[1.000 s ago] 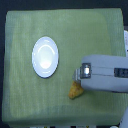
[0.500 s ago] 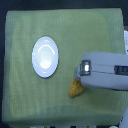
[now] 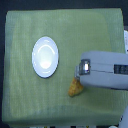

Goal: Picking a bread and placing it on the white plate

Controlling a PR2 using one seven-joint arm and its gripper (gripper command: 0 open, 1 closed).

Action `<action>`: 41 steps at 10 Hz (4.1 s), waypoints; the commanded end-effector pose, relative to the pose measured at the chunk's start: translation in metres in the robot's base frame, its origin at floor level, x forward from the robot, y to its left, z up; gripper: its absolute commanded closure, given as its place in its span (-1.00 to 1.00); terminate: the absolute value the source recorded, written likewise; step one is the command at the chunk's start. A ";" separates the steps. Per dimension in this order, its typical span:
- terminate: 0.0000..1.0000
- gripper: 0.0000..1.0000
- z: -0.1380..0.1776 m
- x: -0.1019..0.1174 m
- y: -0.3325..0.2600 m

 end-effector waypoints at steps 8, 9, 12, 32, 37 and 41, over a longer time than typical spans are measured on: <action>-1.00 1.00 0.168 0.078 0.044; -1.00 1.00 0.168 0.096 0.077; -1.00 1.00 0.152 0.136 0.144; -1.00 -1.00 0.053 0.110 0.241; -1.00 -1.00 0.062 0.114 0.225; -1.00 -1.00 0.128 0.130 0.199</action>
